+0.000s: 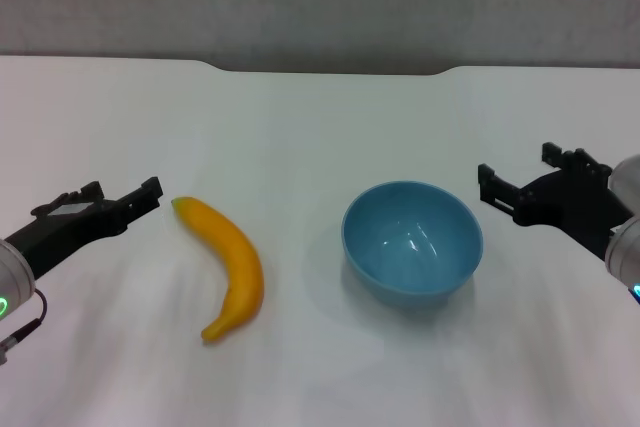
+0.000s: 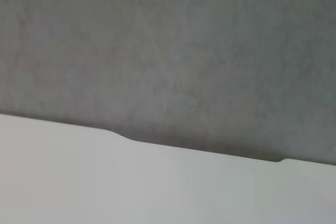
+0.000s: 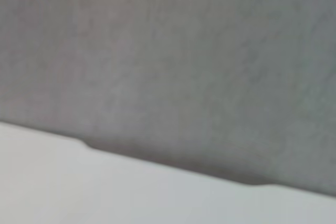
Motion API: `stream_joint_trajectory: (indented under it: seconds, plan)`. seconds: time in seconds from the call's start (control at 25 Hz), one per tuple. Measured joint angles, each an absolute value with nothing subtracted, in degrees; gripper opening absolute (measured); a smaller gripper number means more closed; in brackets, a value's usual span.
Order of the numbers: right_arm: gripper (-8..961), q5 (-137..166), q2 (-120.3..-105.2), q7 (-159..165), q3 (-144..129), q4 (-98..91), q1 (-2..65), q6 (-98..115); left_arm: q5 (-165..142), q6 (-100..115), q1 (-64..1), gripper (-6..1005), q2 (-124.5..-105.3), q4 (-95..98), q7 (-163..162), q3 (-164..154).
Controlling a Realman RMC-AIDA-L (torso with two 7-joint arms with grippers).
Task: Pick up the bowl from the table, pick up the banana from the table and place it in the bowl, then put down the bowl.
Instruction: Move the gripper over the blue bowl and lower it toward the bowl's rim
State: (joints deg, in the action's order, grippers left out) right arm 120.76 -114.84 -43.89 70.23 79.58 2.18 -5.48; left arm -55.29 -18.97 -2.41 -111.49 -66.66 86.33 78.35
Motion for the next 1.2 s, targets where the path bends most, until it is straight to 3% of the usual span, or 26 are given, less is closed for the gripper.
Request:
stream_joint_trajectory:
  seconds: [0.04, 0.16, 0.28, 0.32, 0.4, 0.76, 1.2]
  plan:
    - [872, 120.8, -114.67, -42.4, 73.7, 80.8, 3.3, -13.1, -66.6, -20.2, -3.0, 907, -110.80, -67.5, 74.7, 79.8]
    - [872, 121.0, -114.72, -41.5, 77.2, 81.1, 4.9, -19.5, -76.7, -22.1, -3.5, 907, -111.13, -67.9, 66.9, 82.0]
    - [872, 121.2, -114.74, -39.4, 80.8, 81.1, 7.2, -26.9, -95.0, -27.4, -4.5, 907, -113.82, -69.0, 55.1, 88.2]
    - [872, 121.7, -114.69, -38.5, 82.0, 81.1, 7.9, -29.2, -95.0, -27.4, -4.5, 907, -113.82, -69.0, 55.1, 88.2]
    - [872, 124.4, -114.70, -35.9, 84.4, 81.5, 9.2, -33.4, -112.3, -33.3, -6.4, 907, -116.58, -70.3, 44.5, 94.2]
    - [862, 146.9, -114.69, -16.7, 88.2, 87.1, 16.8, -51.6, -133.0, -38.8, -9.5, 907, -116.69, -72.5, 27.6, 96.6]
    - [855, 151.9, -114.75, -11.8, 89.8, 84.8, 19.4, -53.3, -150.8, -35.2, -8.9, 906, -117.03, -78.8, 12.0, 87.8]
